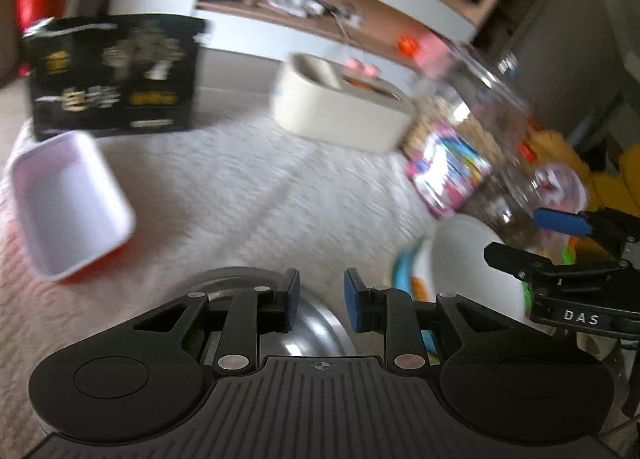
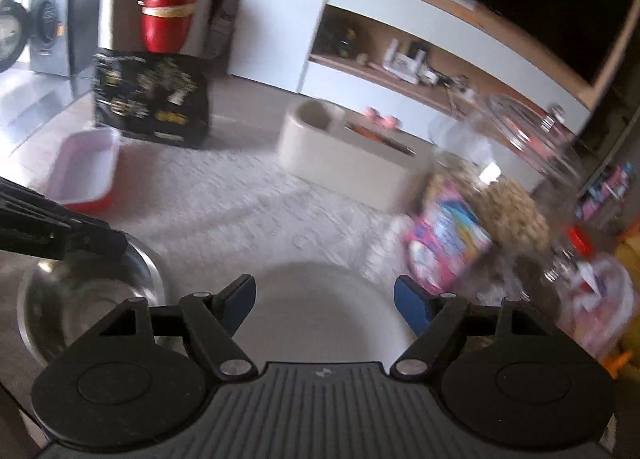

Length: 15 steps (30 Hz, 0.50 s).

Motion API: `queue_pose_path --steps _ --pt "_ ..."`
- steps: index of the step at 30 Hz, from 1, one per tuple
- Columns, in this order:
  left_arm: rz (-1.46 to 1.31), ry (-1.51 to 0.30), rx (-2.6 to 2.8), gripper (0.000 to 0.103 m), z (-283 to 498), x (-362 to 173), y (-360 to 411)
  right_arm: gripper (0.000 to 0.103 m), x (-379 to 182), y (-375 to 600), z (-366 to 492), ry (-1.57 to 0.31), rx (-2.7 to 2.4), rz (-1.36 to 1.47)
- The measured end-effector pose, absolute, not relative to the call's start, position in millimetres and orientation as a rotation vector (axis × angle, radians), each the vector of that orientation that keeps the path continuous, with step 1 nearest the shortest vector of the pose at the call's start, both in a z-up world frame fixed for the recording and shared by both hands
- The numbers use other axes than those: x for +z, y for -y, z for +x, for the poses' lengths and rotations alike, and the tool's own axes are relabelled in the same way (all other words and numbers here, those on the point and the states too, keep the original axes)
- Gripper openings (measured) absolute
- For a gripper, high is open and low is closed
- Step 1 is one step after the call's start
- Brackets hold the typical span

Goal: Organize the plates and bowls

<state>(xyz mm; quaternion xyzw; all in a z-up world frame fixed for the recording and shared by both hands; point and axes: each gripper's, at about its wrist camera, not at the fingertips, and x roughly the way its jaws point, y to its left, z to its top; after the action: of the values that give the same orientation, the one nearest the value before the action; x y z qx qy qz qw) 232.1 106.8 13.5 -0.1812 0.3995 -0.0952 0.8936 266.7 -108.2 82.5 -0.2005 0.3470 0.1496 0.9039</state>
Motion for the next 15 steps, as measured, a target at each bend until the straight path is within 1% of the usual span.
queue_pose_path --steps 4,8,15 --pt "-0.389 -0.825 -0.166 0.026 220.7 16.5 -137.4 0.078 81.1 60.8 262.0 -0.704 0.376 -0.425" --pt "-0.329 -0.794 -0.137 0.026 205.2 23.1 -155.1 0.078 70.6 20.4 254.6 -0.735 0.464 -0.400" --pt "-0.281 -0.885 -0.104 0.026 179.1 -7.2 -180.9 0.081 52.8 1.2 225.9 -0.827 0.552 -0.277"
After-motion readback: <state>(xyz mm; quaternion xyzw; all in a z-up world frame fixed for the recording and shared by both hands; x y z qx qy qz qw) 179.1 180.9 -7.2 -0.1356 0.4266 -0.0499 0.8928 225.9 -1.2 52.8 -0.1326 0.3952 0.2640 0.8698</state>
